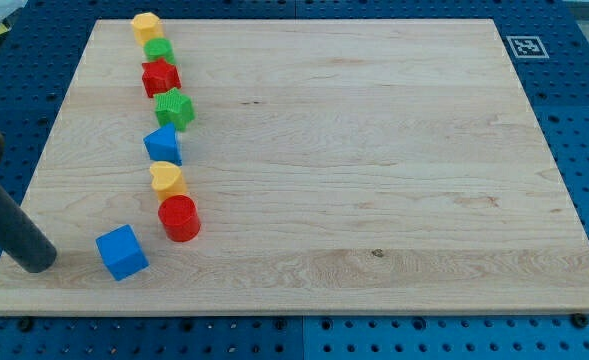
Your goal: Slide the blue cube to the bottom of the red circle
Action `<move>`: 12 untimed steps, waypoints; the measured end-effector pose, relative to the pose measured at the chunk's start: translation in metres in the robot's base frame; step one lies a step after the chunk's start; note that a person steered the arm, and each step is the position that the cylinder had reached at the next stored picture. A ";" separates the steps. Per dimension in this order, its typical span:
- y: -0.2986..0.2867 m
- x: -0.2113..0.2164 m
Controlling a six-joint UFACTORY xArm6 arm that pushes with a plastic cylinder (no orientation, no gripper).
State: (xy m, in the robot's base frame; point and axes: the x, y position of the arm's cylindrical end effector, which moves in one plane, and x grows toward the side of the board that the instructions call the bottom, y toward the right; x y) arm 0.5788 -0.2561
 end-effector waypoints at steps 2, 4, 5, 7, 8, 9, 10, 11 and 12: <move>0.037 0.000; 0.038 -0.002; 0.028 -0.015; 0.042 -0.017; 0.057 -0.010; 0.066 0.002; 0.066 0.004; 0.066 0.013; 0.066 0.031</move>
State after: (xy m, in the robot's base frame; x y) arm 0.6100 -0.1904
